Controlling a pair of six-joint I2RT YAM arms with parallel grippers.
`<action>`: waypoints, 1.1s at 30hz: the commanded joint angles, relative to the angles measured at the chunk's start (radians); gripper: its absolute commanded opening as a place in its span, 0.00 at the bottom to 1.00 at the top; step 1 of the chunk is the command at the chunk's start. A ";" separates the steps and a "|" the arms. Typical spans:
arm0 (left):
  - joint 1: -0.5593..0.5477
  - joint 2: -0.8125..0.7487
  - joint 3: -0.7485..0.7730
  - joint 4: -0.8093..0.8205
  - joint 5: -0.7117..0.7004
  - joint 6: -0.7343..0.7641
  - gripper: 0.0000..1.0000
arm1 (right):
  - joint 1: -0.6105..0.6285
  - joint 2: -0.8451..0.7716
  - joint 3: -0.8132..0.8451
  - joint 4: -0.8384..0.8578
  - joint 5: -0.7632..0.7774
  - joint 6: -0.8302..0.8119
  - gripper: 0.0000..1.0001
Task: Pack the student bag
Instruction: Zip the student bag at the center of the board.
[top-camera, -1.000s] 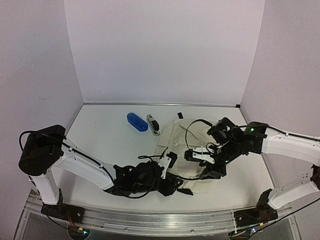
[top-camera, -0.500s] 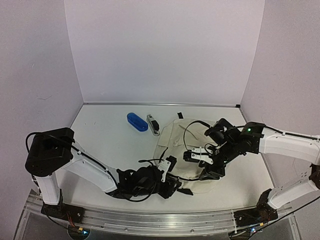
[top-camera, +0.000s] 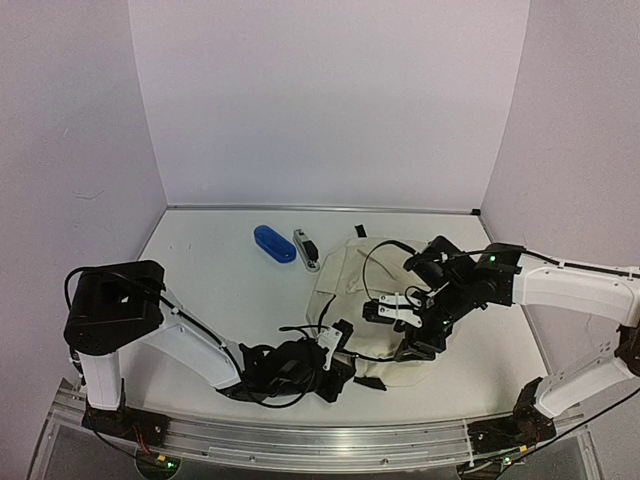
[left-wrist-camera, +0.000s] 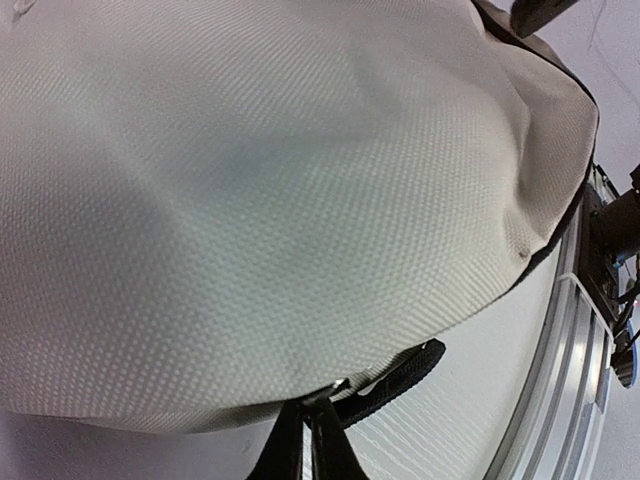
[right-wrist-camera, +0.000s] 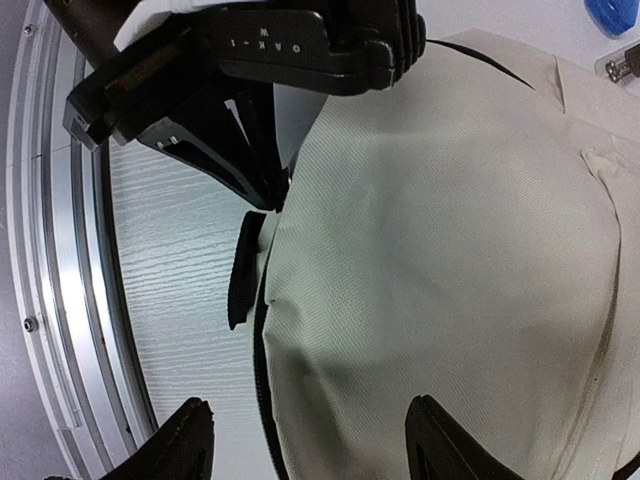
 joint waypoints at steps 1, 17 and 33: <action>-0.011 -0.053 0.001 0.063 0.000 0.013 0.02 | 0.012 0.022 0.030 0.038 -0.001 0.008 0.66; -0.019 0.017 0.084 0.040 -0.041 0.043 0.23 | 0.013 0.010 0.021 0.043 0.004 0.012 0.67; -0.019 0.023 -0.046 0.248 -0.111 -0.059 0.29 | 0.014 0.017 0.019 0.046 0.004 0.011 0.67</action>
